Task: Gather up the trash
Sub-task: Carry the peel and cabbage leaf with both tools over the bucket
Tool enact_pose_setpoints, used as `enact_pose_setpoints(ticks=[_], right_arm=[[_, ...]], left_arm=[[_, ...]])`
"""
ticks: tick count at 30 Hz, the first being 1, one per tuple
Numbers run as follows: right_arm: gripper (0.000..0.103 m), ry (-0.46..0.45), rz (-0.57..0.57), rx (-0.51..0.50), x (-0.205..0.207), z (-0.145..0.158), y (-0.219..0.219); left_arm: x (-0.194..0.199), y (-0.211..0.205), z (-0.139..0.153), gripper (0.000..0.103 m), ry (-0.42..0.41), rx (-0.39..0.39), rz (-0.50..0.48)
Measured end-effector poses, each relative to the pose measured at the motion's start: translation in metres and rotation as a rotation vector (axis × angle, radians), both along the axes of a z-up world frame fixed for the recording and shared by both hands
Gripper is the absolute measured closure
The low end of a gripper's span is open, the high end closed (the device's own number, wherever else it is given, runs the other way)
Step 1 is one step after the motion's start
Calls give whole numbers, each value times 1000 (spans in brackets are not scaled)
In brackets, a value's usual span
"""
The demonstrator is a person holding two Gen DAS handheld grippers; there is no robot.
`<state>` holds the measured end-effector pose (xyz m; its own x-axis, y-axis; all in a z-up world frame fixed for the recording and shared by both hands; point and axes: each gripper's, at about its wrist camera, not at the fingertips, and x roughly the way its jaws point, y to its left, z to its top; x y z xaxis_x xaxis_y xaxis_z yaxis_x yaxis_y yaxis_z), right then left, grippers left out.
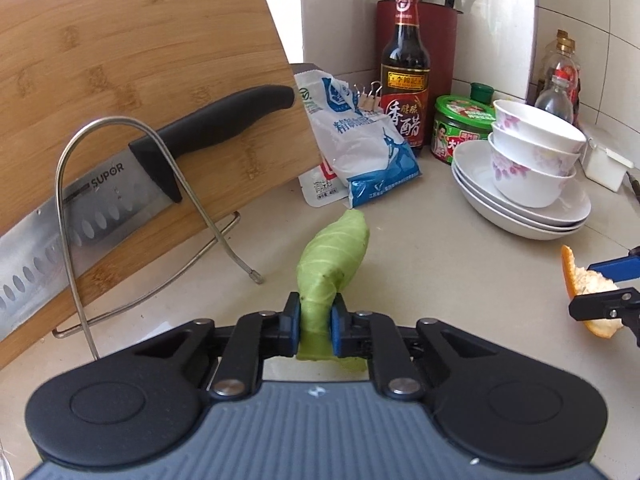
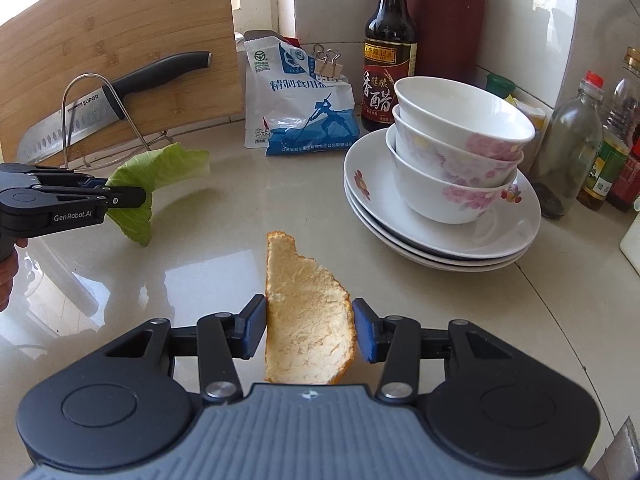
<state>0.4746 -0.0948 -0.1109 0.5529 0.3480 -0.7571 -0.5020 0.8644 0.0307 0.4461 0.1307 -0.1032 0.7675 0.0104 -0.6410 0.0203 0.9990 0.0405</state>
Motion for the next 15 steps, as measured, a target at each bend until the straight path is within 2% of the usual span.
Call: enact_pose_setpoints(ticks=[7, 15], right_arm=[[52, -19, -22, 20, -33, 21, -20], [52, -26, -80, 22, -95, 35, -61]], left_arm=[[-34, -28, 23, 91, 2, -1, -95], [-88, -86, 44, 91, 24, -26, -269]])
